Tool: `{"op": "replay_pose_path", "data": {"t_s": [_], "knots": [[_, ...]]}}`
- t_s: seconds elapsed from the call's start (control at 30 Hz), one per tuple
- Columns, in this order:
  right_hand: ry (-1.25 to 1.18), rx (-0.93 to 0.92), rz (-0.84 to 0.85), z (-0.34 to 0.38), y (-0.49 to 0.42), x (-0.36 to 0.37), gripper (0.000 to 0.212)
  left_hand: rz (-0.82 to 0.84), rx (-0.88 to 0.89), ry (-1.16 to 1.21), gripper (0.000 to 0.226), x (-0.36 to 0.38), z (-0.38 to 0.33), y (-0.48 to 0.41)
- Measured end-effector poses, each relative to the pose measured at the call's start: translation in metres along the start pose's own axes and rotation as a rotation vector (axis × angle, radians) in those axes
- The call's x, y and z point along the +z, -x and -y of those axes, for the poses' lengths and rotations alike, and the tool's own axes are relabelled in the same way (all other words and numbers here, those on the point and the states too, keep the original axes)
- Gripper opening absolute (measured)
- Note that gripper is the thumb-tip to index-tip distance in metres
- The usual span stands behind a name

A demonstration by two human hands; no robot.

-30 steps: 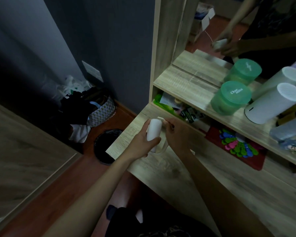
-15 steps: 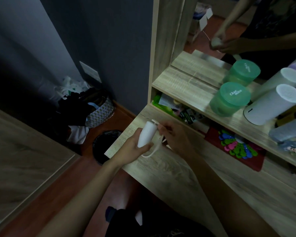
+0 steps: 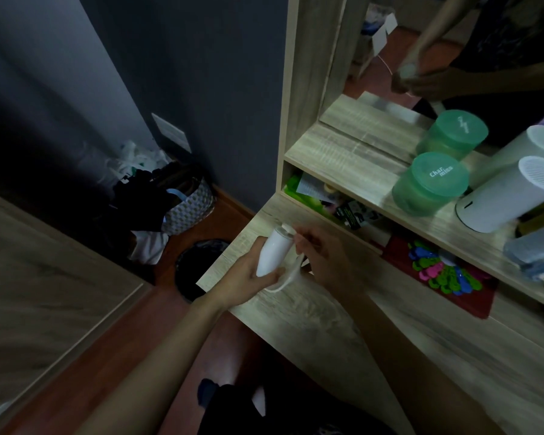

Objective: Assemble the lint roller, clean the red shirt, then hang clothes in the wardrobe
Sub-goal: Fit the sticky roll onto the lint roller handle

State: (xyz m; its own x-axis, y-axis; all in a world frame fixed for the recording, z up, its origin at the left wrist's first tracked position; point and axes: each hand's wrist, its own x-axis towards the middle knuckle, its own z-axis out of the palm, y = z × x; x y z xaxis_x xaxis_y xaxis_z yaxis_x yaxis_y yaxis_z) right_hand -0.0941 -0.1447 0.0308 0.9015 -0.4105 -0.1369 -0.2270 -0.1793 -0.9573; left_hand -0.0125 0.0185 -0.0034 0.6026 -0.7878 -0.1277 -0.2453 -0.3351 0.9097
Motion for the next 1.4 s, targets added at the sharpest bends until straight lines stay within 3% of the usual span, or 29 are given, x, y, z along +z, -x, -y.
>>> {"op": "replay_pose_path", "data": {"t_s": [0.33, 1.0, 1.1, 1.4], "knots": [[-0.166, 0.058, 0.04, 0.007, 0.006, 0.002, 0.013, -0.038, 0.058, -0.036, 0.056, -0.002, 0.006, 0.002], [0.051, -0.184, 0.087, 0.0, 0.002, -0.007, 0.022, -0.054, 0.138, -0.081, 0.055, -0.004, 0.005, 0.0], [0.178, -0.313, 0.075, -0.004, 0.0, -0.006, 0.016, -0.039, 0.133, -0.072, 0.054, -0.002, 0.008, 0.001], [0.1, -0.078, 0.099, 0.003, -0.001, -0.006, 0.015, -0.038, 0.016, 0.03, 0.053, -0.002, 0.005, -0.003]]}}
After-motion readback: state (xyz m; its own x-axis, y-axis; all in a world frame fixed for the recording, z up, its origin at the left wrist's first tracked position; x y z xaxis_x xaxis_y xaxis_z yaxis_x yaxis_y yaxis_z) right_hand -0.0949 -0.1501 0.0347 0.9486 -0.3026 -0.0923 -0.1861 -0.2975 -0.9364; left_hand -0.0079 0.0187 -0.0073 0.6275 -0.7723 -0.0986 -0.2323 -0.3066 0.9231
